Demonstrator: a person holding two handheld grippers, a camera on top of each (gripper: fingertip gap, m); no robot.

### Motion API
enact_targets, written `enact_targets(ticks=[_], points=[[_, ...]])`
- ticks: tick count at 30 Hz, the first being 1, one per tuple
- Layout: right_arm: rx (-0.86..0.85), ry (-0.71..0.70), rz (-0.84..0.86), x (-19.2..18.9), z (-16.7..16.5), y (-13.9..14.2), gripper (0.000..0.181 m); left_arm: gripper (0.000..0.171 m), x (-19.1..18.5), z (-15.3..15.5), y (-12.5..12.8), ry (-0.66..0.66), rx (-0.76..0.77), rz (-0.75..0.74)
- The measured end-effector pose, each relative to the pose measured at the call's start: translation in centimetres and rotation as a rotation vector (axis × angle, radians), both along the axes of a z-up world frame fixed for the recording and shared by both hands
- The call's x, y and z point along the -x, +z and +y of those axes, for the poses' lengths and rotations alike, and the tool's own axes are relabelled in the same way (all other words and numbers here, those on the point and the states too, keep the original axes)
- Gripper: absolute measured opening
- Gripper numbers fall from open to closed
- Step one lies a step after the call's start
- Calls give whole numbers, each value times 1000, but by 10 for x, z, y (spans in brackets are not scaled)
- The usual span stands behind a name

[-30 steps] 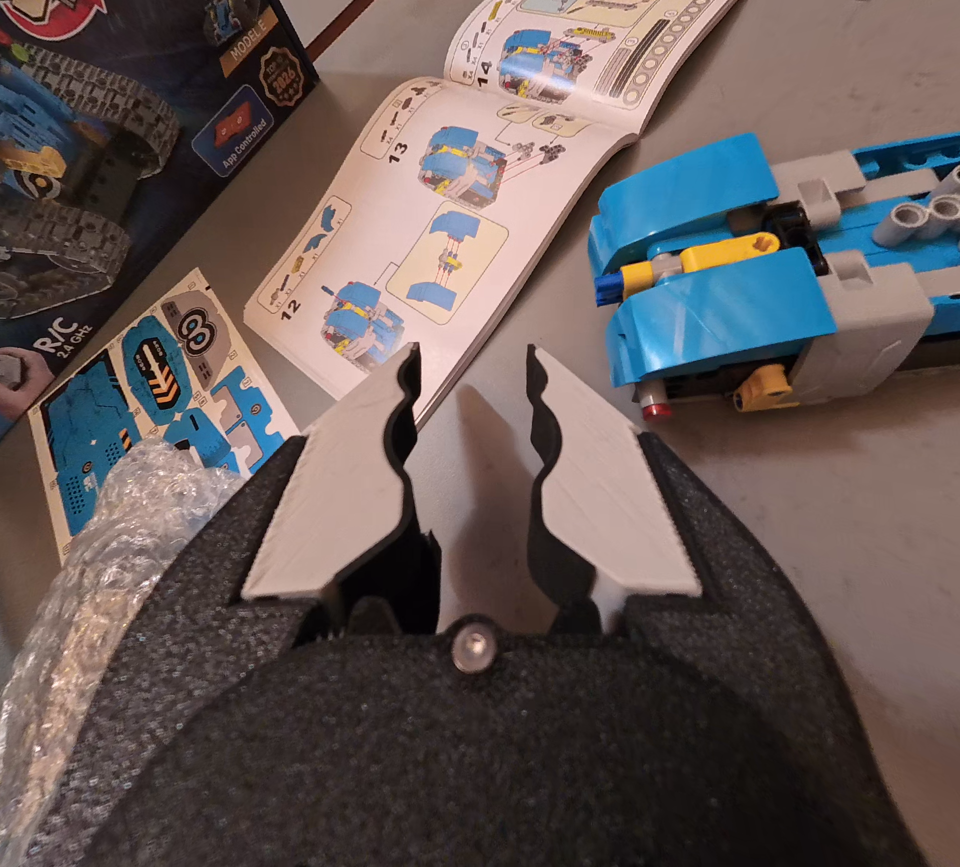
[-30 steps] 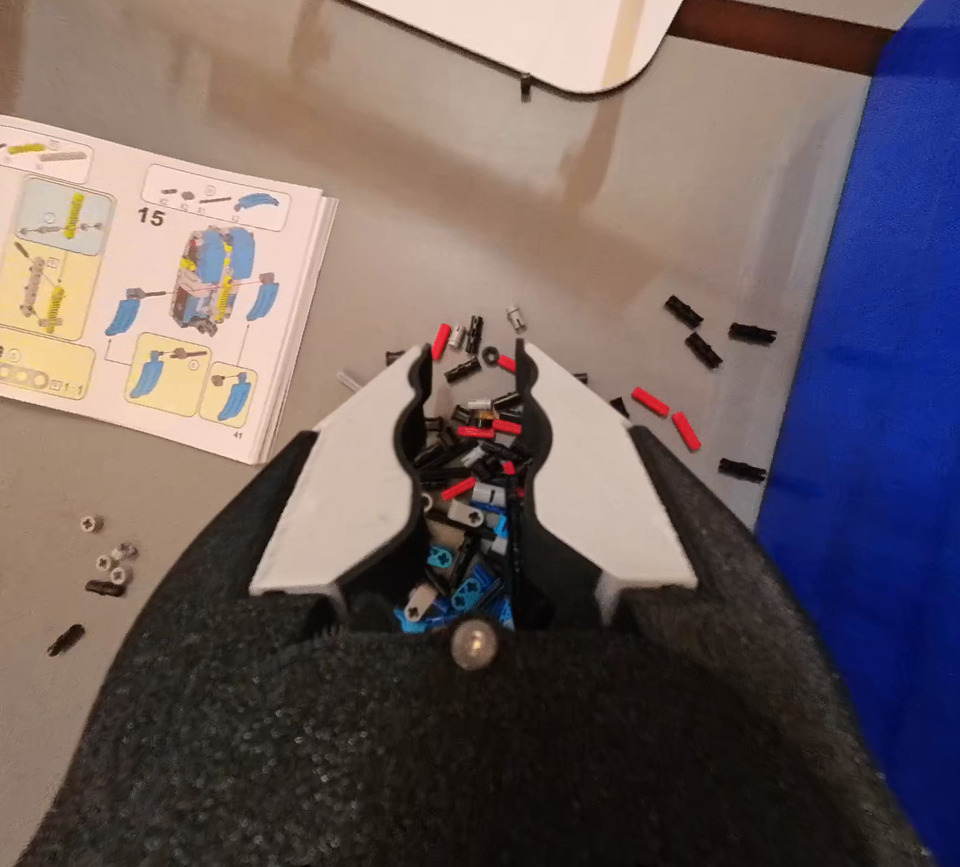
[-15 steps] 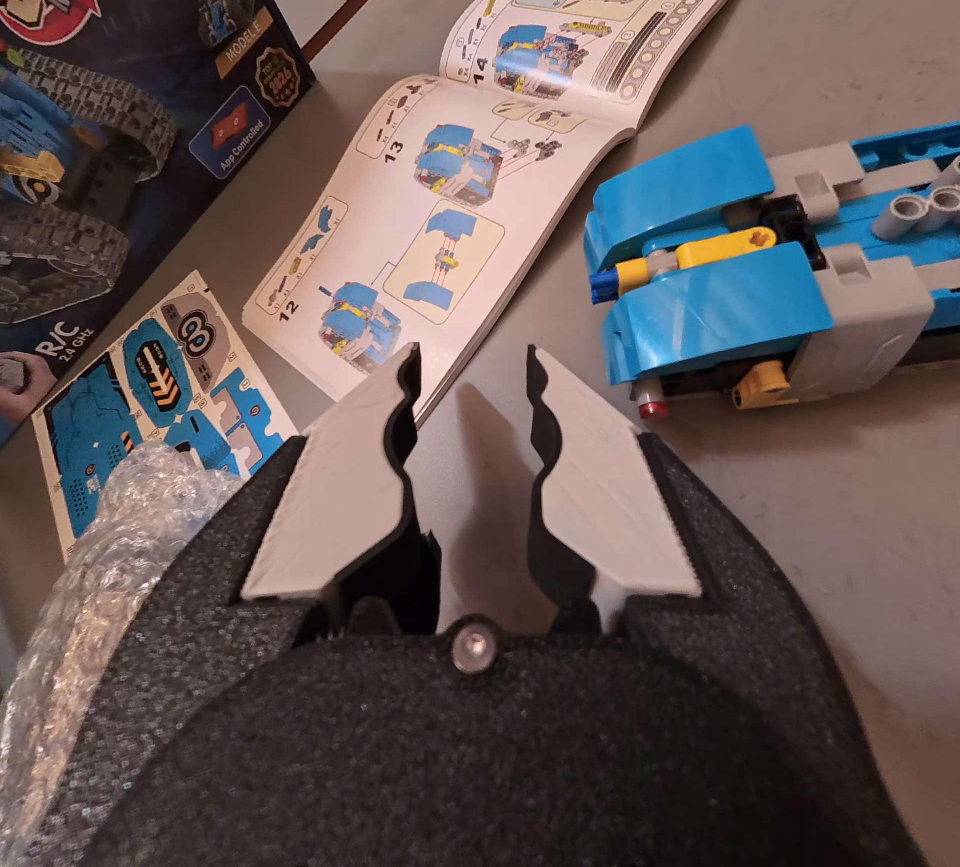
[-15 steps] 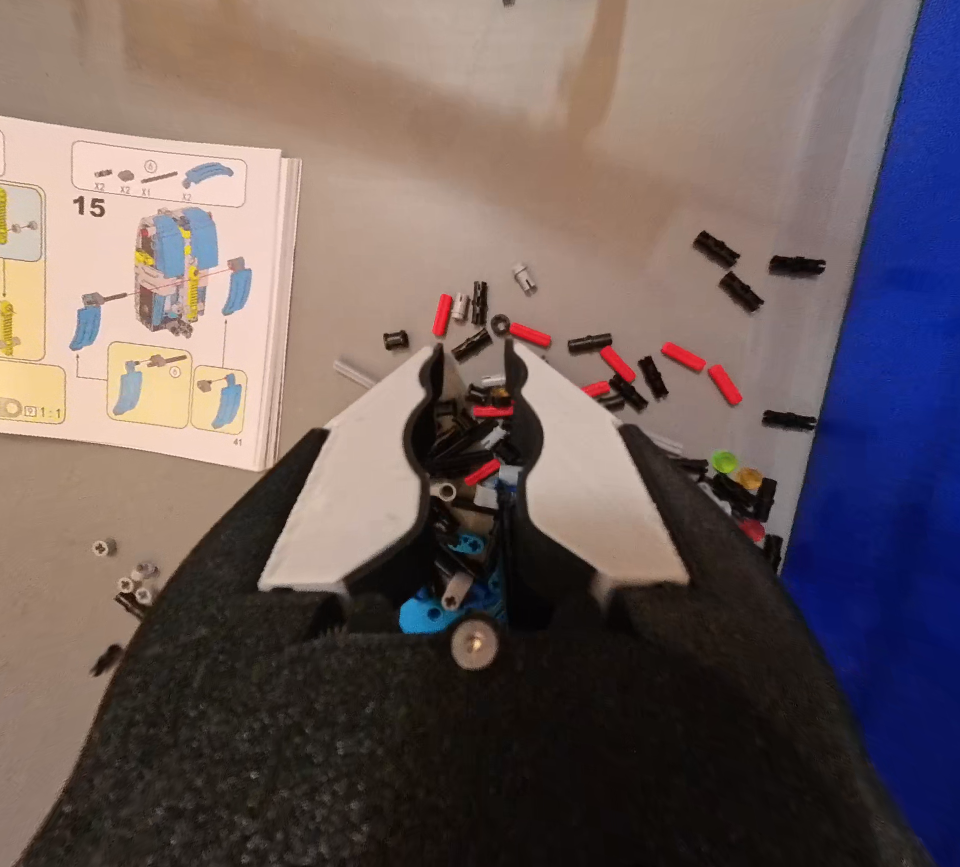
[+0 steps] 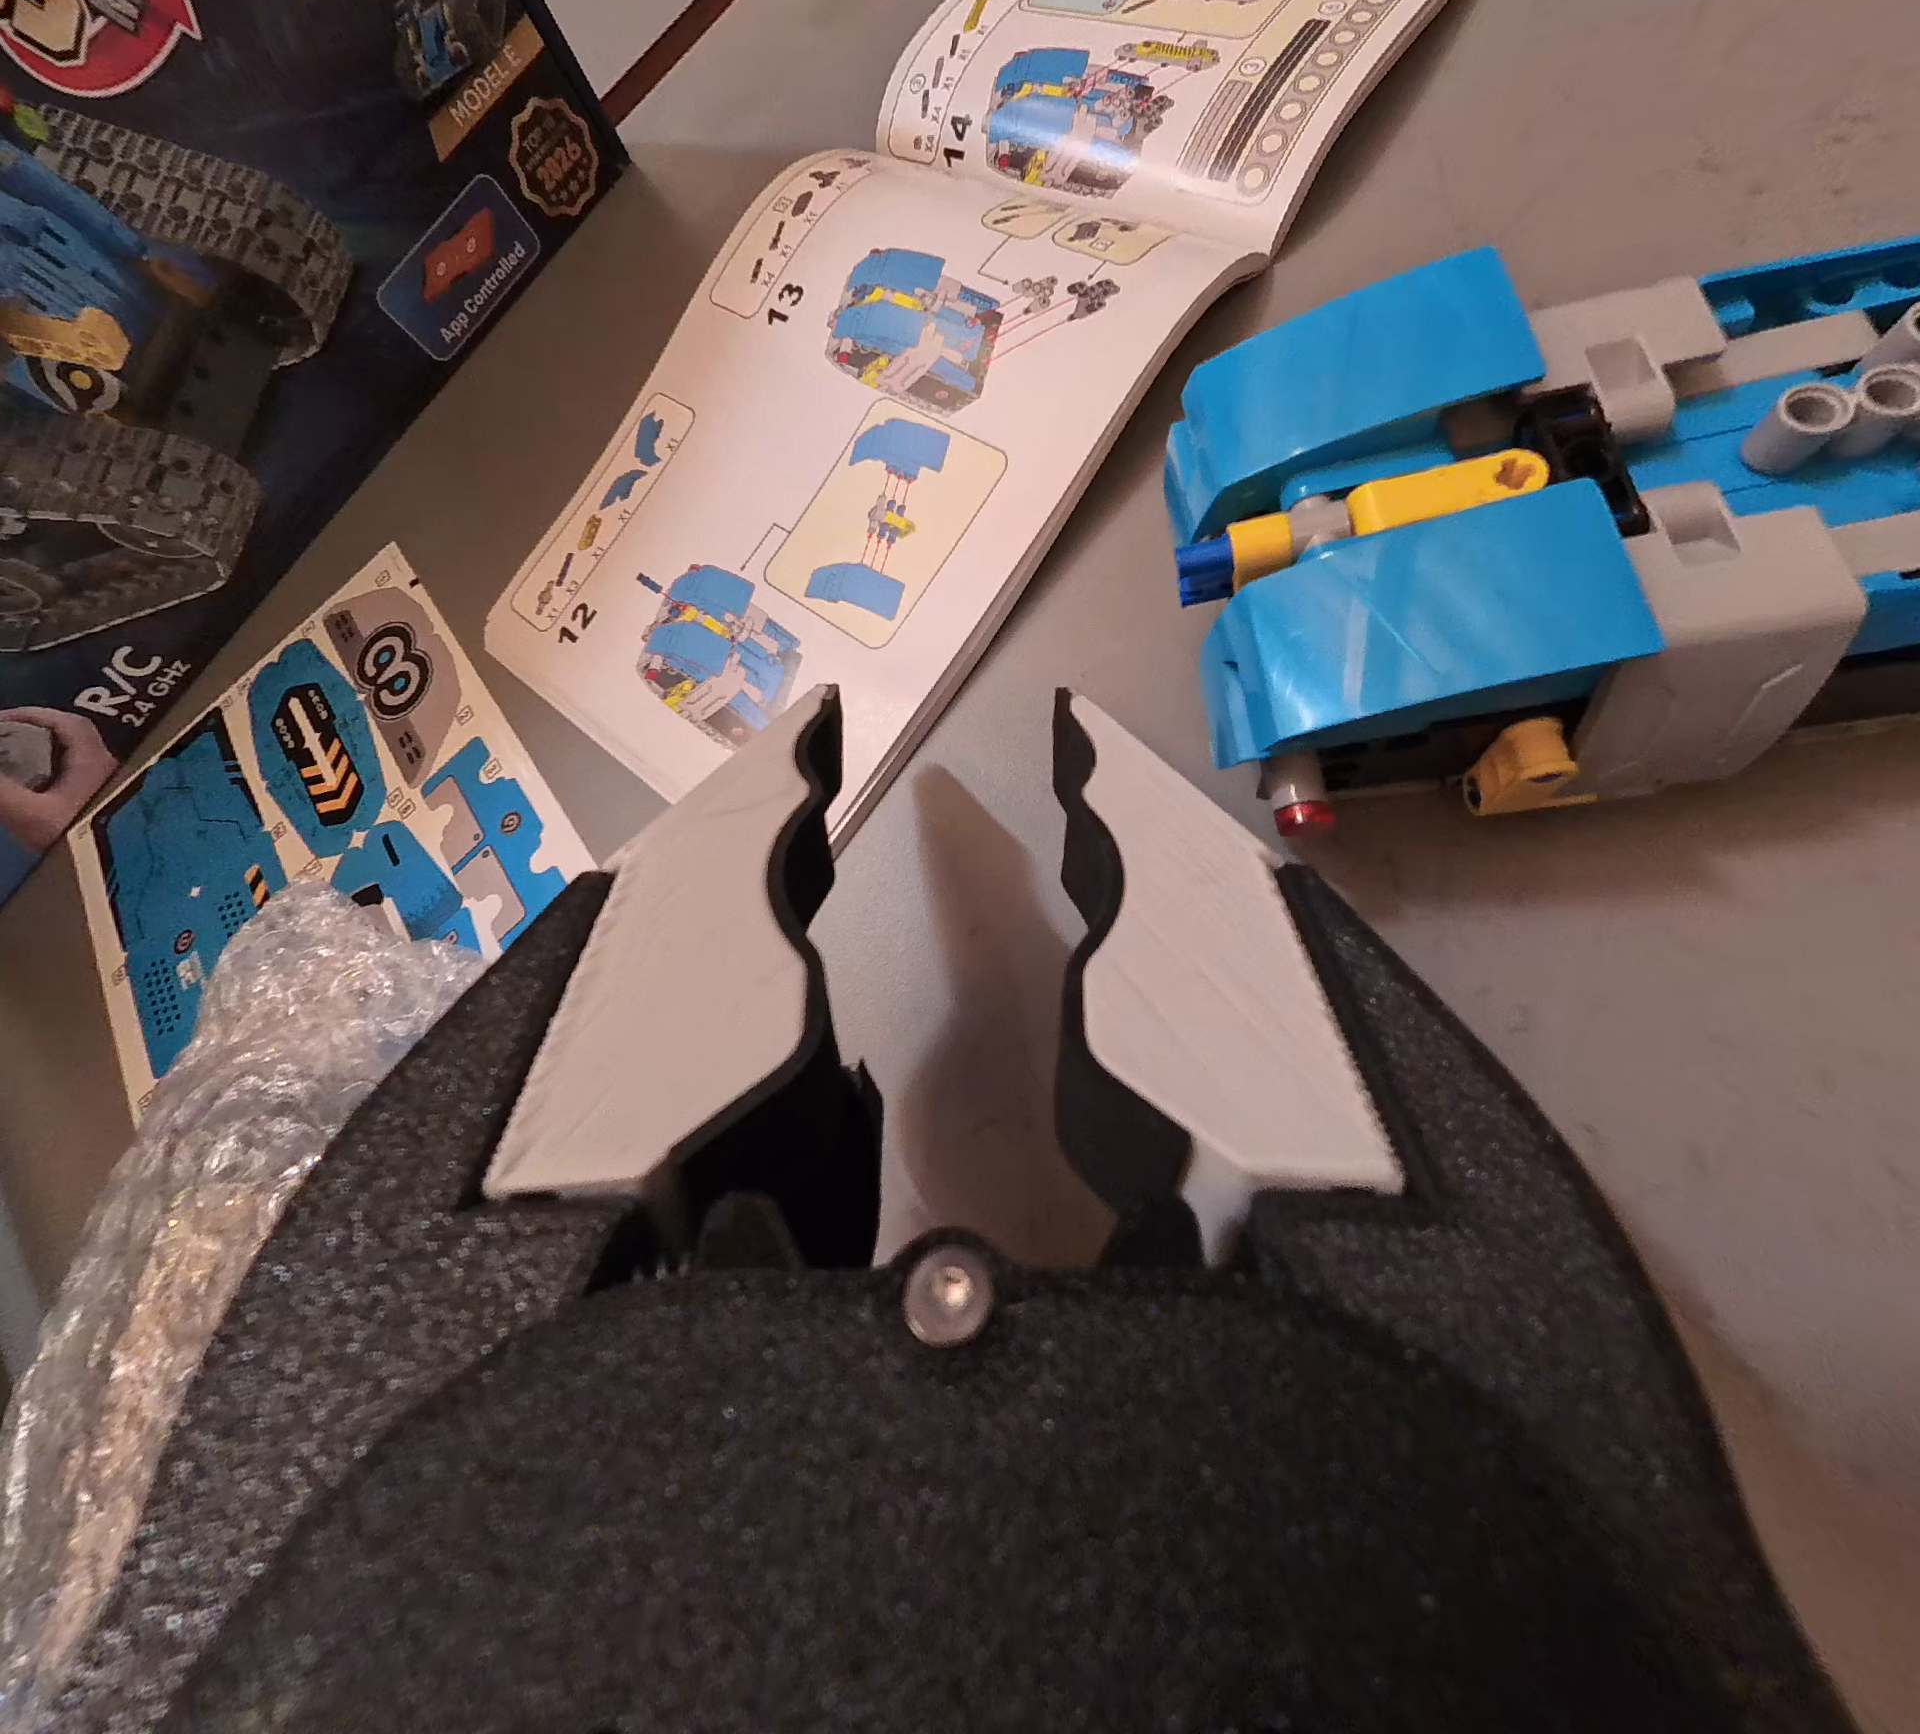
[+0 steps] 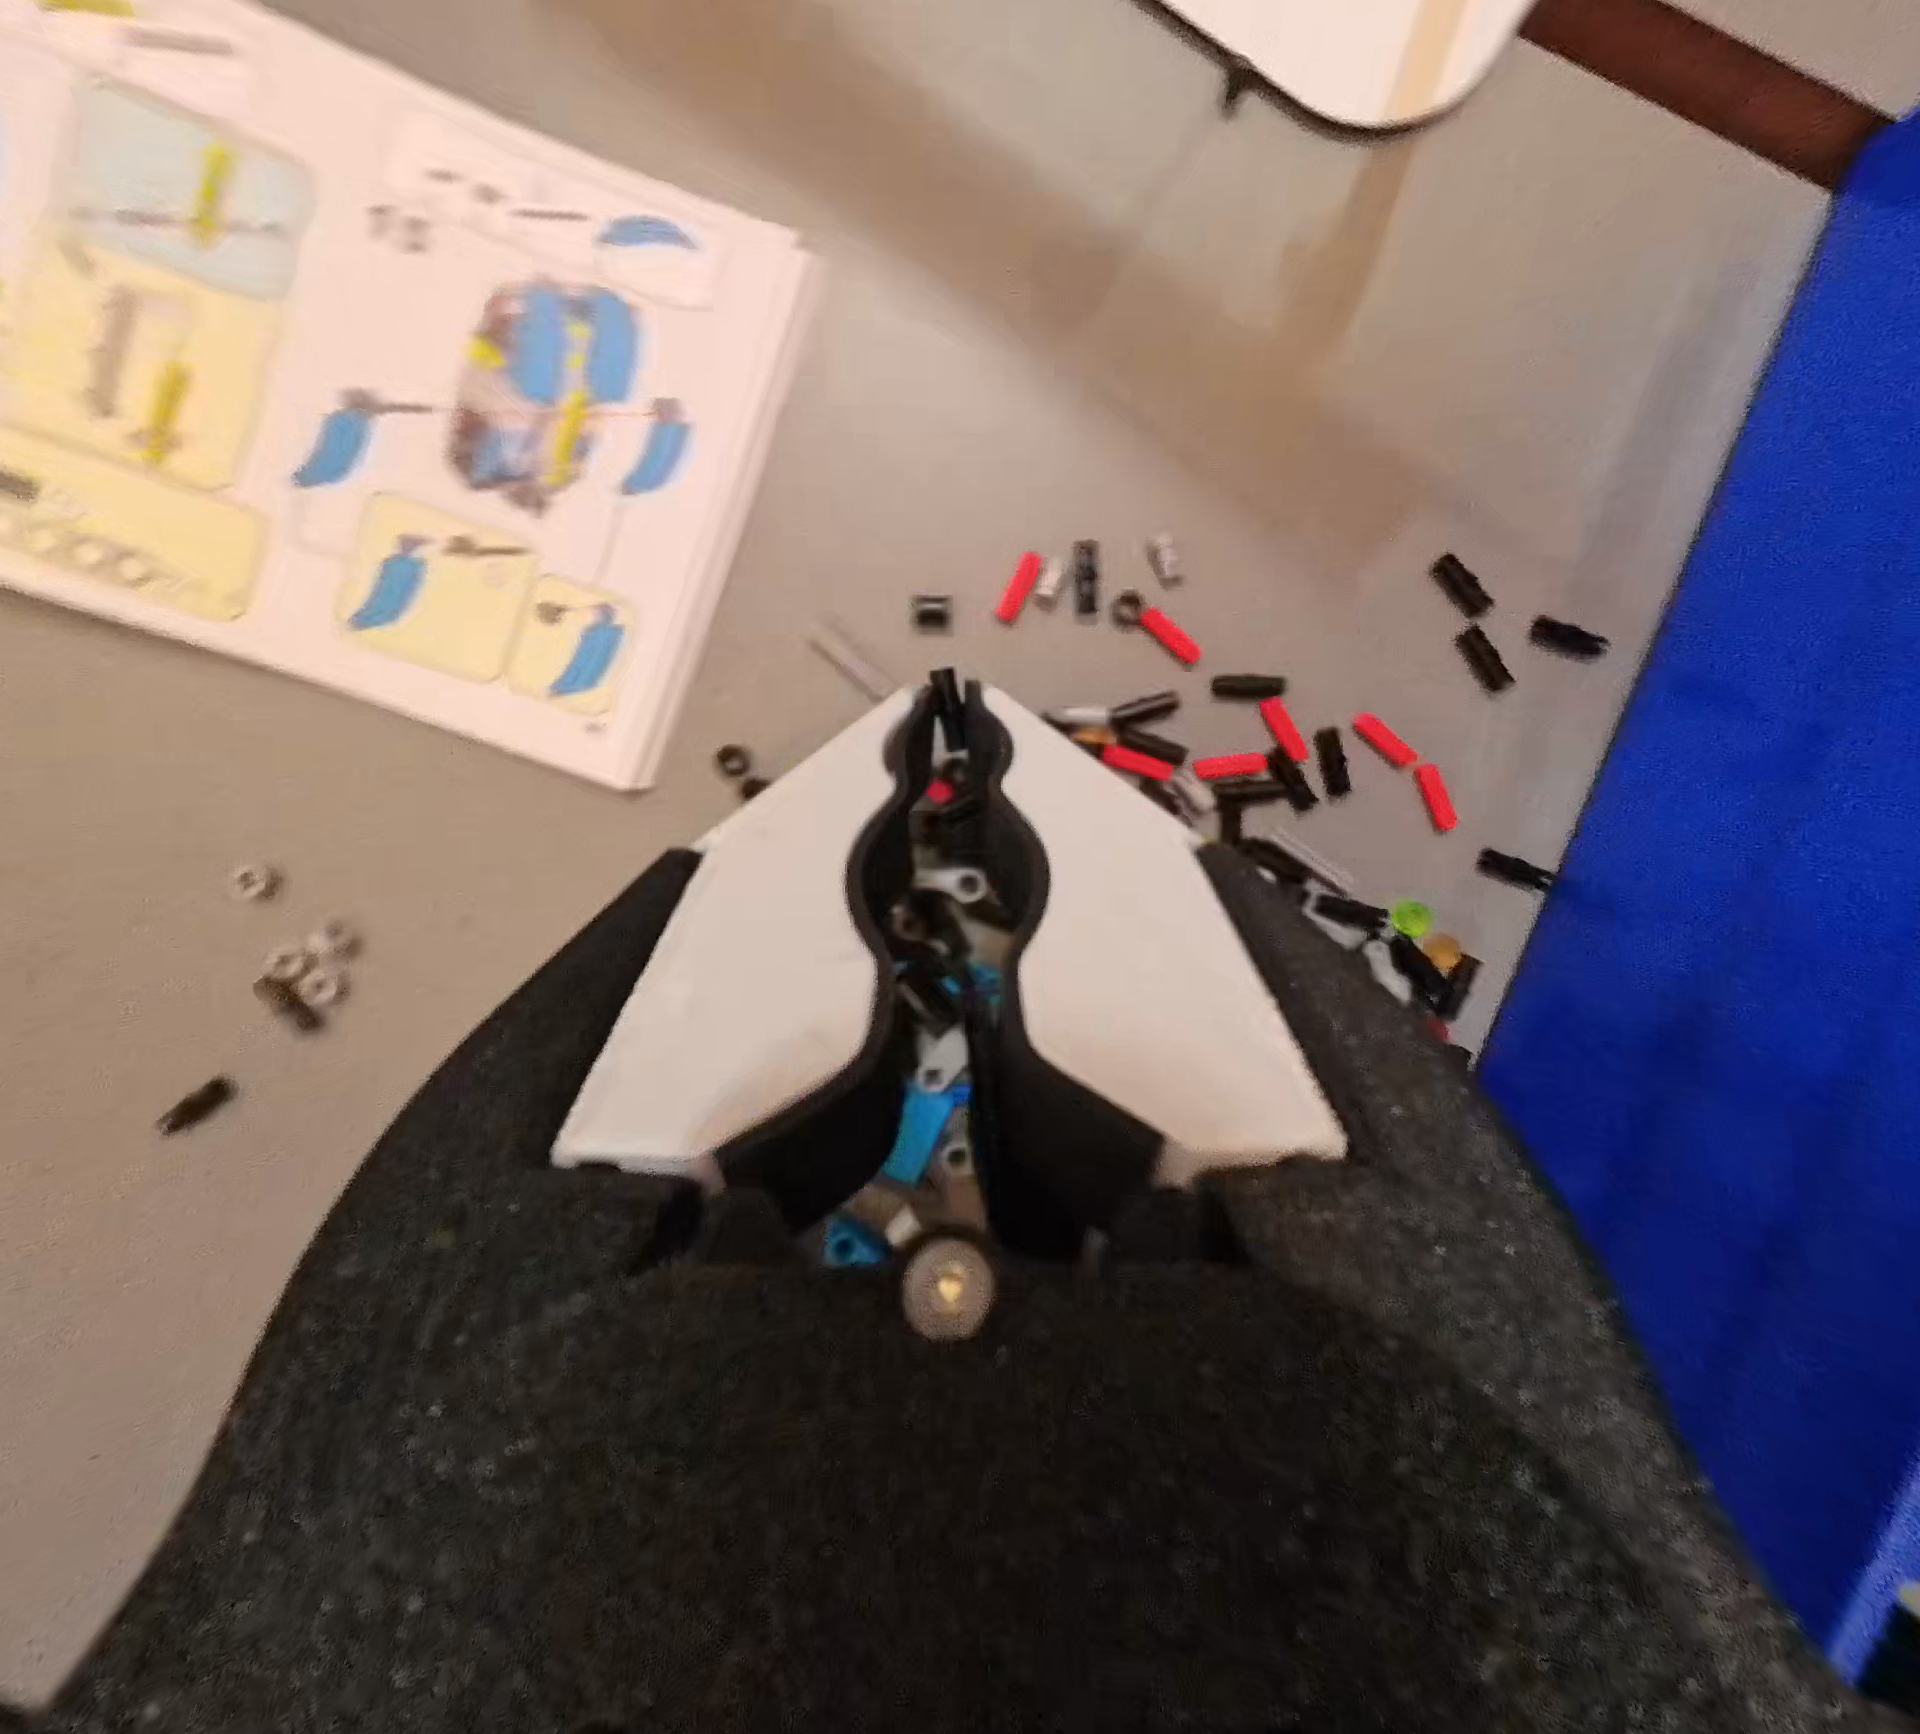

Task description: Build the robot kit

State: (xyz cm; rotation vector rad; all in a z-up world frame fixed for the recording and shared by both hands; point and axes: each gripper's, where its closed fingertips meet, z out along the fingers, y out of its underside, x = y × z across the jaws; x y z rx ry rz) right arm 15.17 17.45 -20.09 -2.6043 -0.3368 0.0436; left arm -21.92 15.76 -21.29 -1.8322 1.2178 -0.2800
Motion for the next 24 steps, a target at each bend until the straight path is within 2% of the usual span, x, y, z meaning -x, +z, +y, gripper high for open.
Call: enact_targets(ticks=[1, 2, 4, 6, 8, 12, 16, 19, 20, 22, 24], points=[[-18, 113, 45, 22, -9, 8, 5, 40, 0, 0, 0, 0, 0, 1], [-15, 289, 138, 57, -26, 15, 5, 40, 0, 0, 0, 0, 0, 1], [43, 630, 262, 115, -78, 22, 6, 40, 0, 0, 0, -1, 1, 1], [69, 804, 197, 143, -106, 13, 6, 41, 0, 0, -1, -1, 2, 3], [92, 873, 101, 161, -114, -4, 5, 40, 0, 0, -1, 0, 4, 2], [180, 918, 42, 181, -119, -31, 5, 40, 0, 0, 0, -1, 1, 1], [184, 893, 72, 178, -116, -32, 6, 41, 0, -1, -1, -4, -11, 10], [185, 886, 109, 170, -117, -26, 33, 40, 0, -1, 0, -3, -11, 8], [150, 865, 113, 162, -111, -19, 34, 40, 0, -1, 0, -2, -11, 6], [56, 738, 120, 132, -86, 0, 31, 40, 0, -1, 0, -2, -11, 6], [-30, 534, 69, 80, -52, 10, 18, 41, 0, -1, 0, -1, -9, 7]])
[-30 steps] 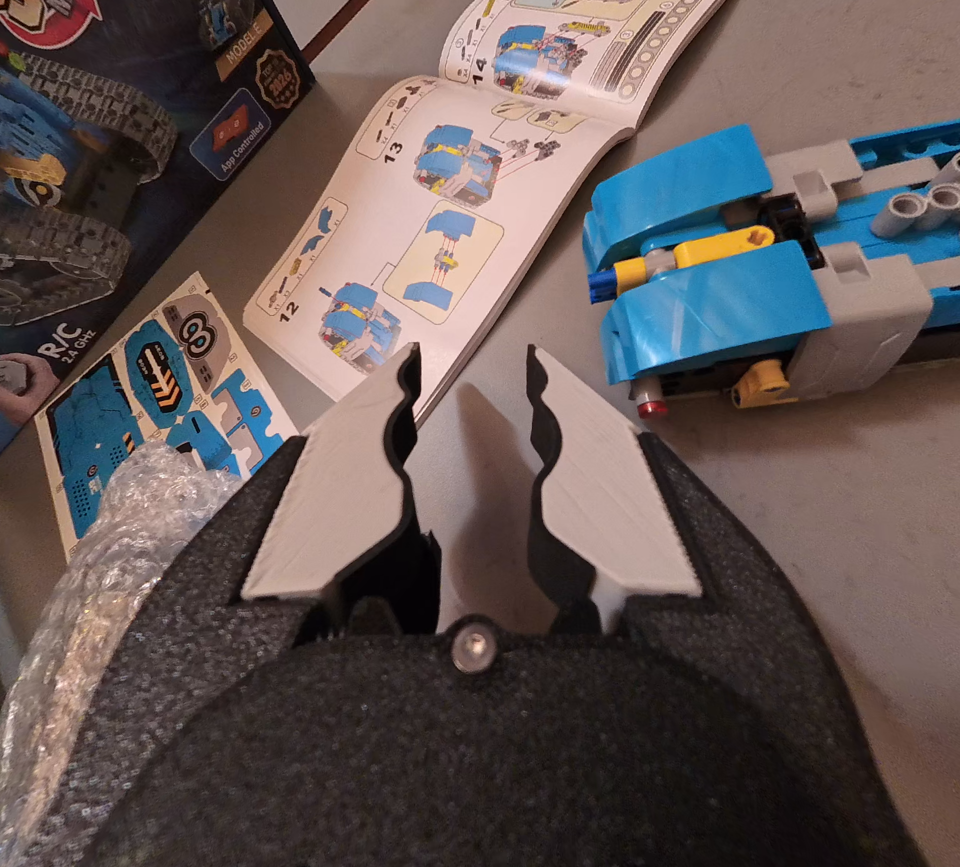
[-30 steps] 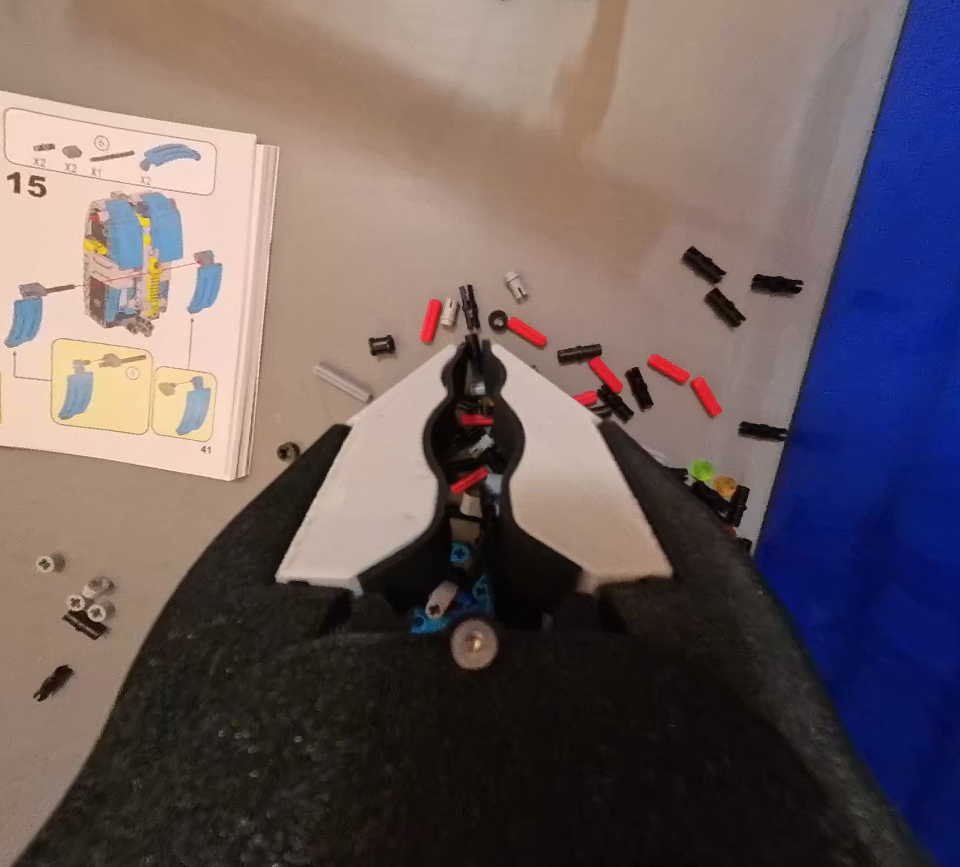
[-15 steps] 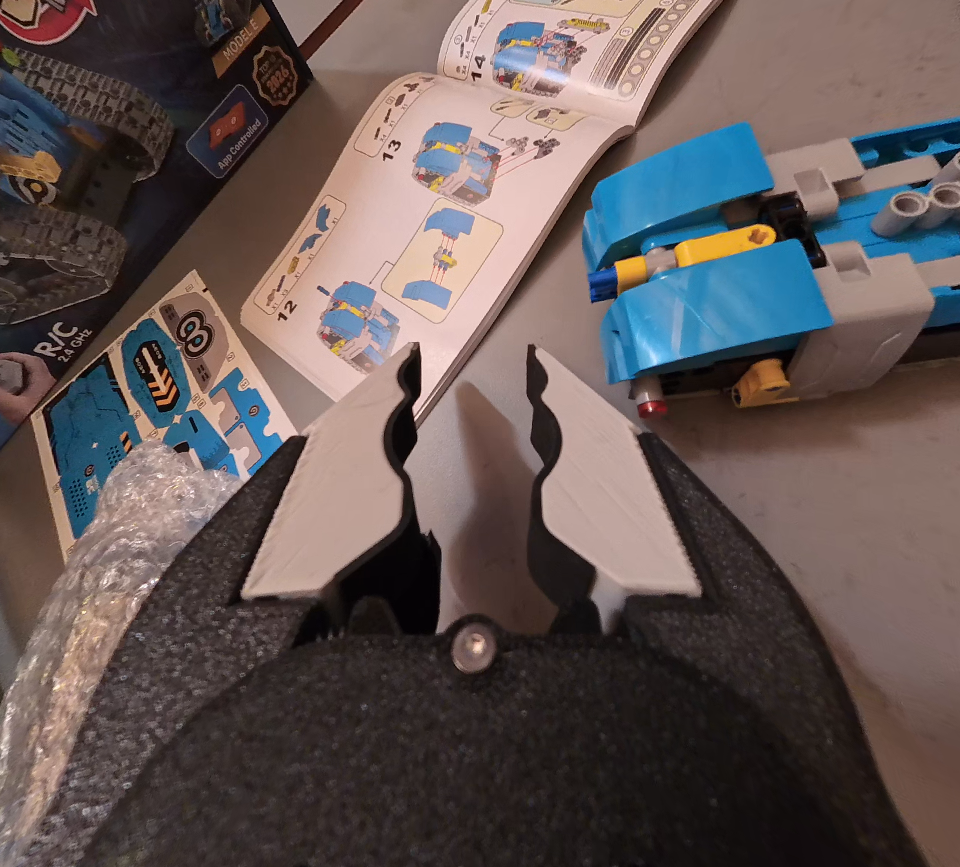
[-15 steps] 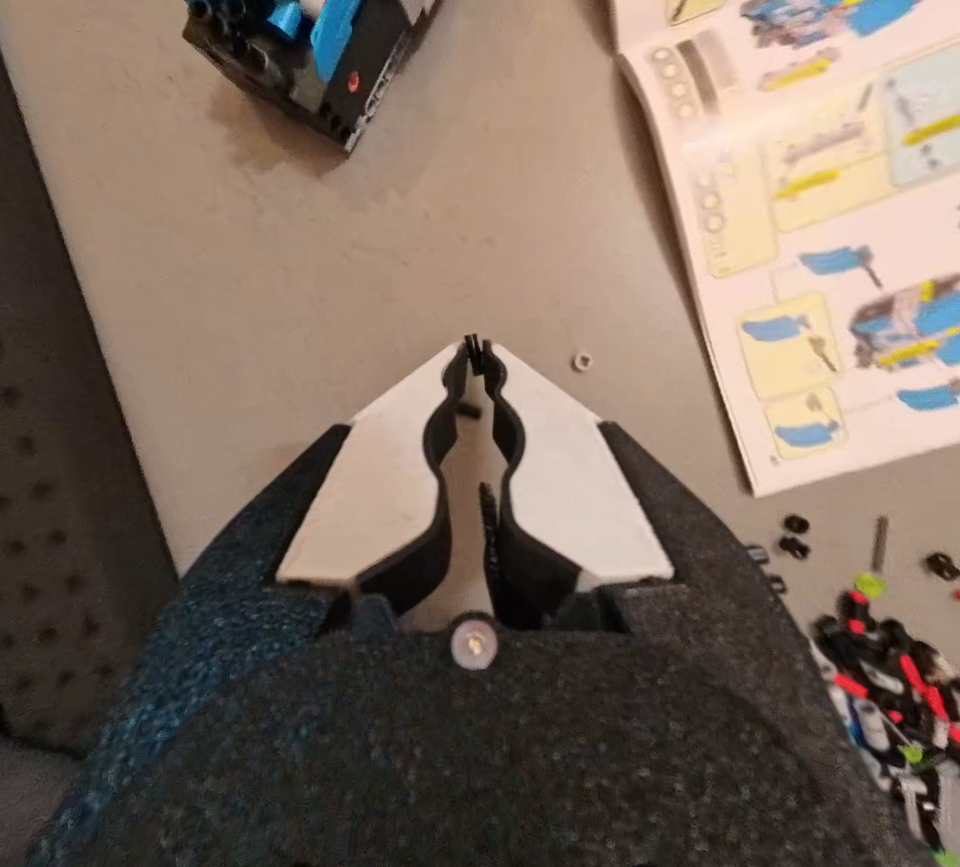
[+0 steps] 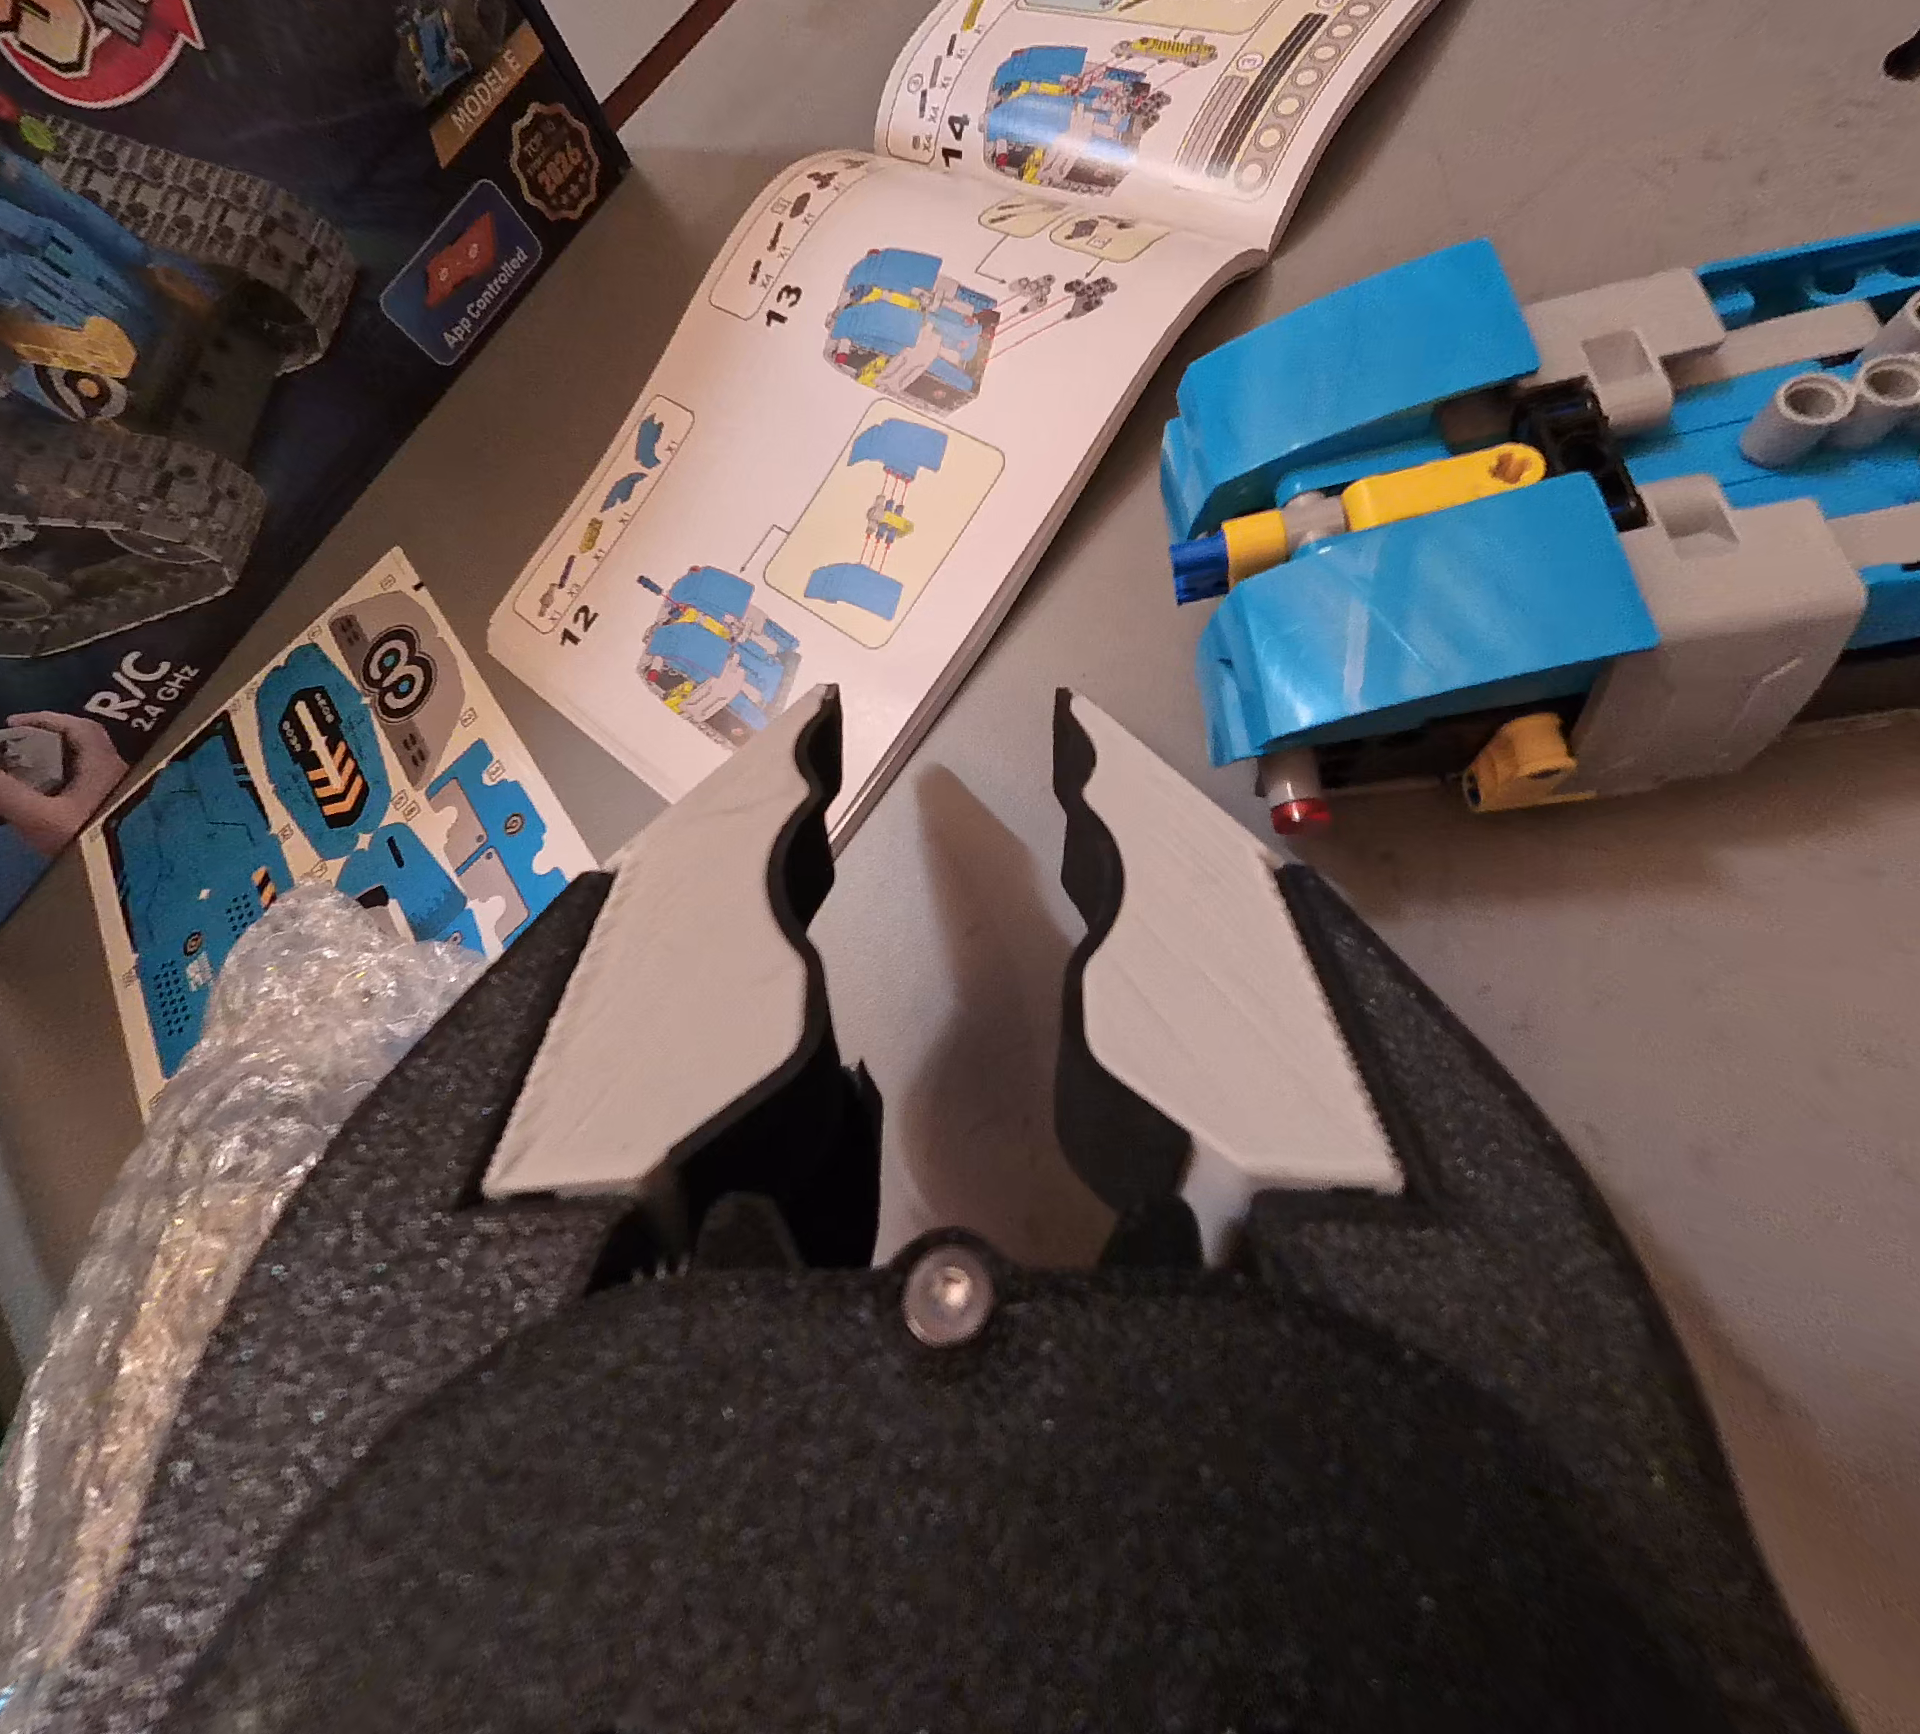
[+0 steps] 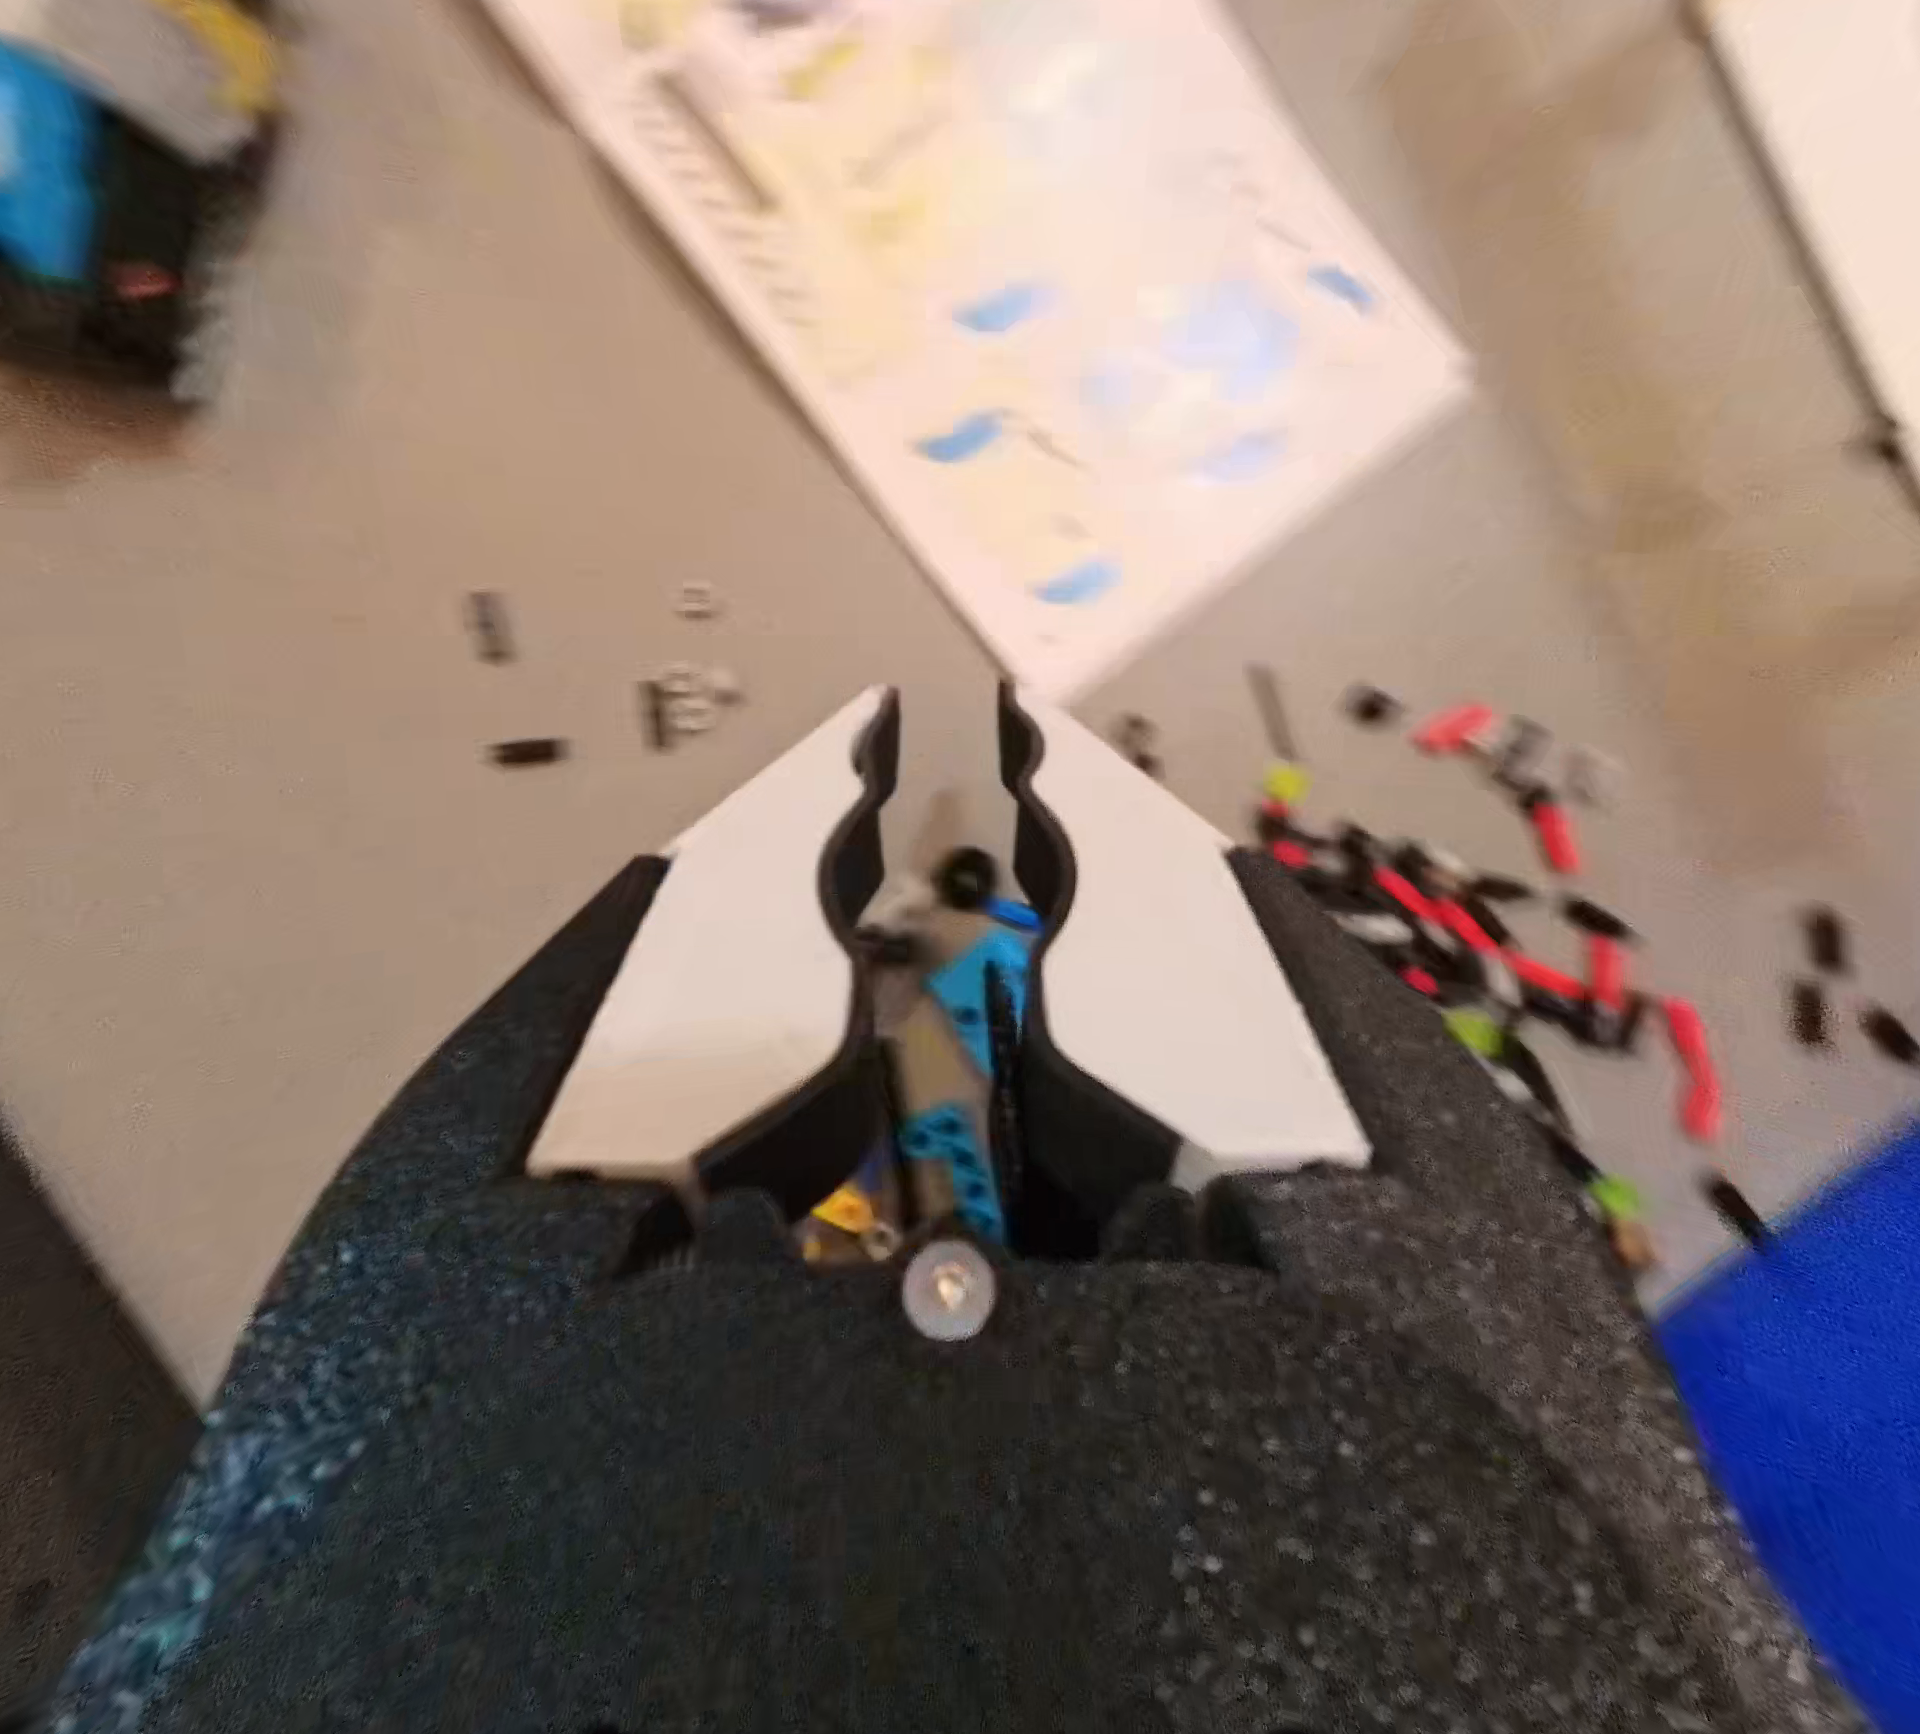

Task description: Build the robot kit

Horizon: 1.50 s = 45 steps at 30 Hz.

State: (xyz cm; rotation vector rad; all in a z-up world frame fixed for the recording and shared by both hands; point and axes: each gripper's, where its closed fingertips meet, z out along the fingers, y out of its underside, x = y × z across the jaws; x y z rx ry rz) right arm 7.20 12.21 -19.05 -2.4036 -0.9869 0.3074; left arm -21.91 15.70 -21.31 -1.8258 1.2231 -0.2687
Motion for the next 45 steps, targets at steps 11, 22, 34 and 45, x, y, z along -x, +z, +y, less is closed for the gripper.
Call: enact_targets(ticks=[11, 22, 34, 45], points=[[-13, -92, -128, -52, 55, -34, 13, 41, 0, 0, 1, 1, 1, -10], [65, 5, -65, -9, 51, -14, 3, 40, 1, 1, 2, 4, 11, -21], [183, 407, -187, 137, 53, -33, 3, 40, 3, 4, 2, 14, 29, -32], [53, 563, -285, 141, 56, -36, 3, 40, 2, 2, 0, 4, 10, -4]])
